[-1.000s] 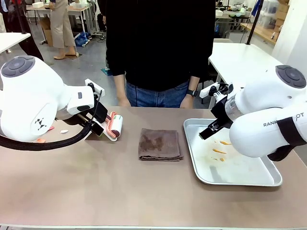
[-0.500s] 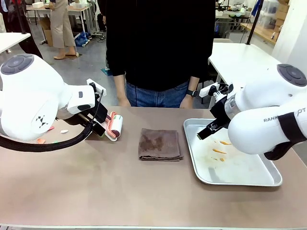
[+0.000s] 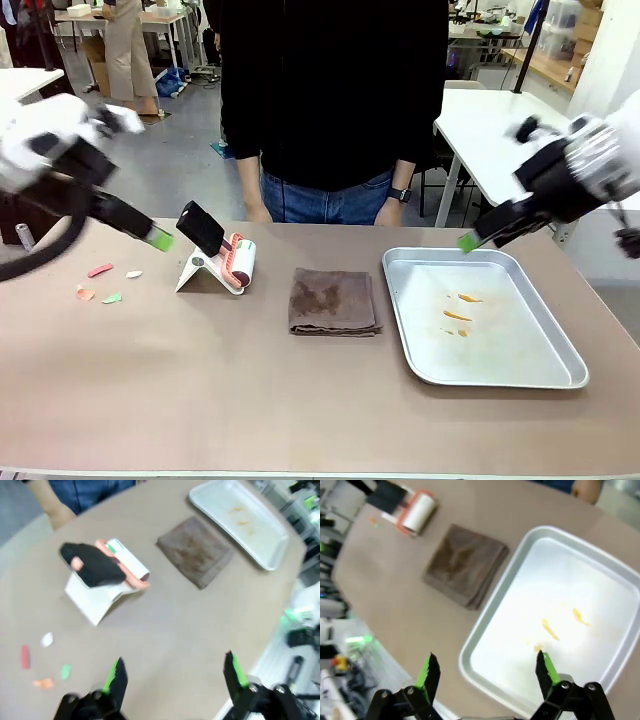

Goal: Clean the surface of the table.
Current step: Hold the Lint Roller with your left hand and the towel with your right hand.

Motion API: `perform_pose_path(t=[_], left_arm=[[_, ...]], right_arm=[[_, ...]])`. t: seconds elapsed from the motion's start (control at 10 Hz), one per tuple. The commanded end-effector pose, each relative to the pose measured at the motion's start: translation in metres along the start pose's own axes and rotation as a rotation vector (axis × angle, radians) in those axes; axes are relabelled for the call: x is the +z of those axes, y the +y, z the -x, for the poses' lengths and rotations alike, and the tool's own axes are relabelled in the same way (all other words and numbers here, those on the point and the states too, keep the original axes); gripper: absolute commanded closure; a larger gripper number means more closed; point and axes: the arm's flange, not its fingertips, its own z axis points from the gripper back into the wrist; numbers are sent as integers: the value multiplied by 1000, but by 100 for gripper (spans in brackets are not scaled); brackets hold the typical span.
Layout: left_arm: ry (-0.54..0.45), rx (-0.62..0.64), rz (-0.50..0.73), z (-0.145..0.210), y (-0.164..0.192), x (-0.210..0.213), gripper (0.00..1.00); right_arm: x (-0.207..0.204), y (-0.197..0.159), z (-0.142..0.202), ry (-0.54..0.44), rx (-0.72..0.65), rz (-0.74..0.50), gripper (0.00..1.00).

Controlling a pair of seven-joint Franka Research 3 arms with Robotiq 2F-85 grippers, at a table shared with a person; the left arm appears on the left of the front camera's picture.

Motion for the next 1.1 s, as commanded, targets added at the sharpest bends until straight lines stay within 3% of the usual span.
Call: perform_pose_path(t=[0.0, 0.3, 0.5, 0.8, 1.0], left_arm=[[-81, 84, 120, 33, 39, 39, 0], [-351, 251, 257, 87, 92, 90, 0], [-462, 347, 278, 123, 113, 107, 0], [-506, 450, 250, 154, 123, 110, 0], [-581, 482, 252, 163, 117, 110, 0]], right_arm=[[41, -30, 13, -50, -61, -119, 0], [89, -100, 42, -168, -242, -251, 0], [110, -153, 69, -234, -400, -289, 0], [128, -235, 117, -339, -631, -365, 0], [127, -252, 136, -392, -678, -409, 0]])
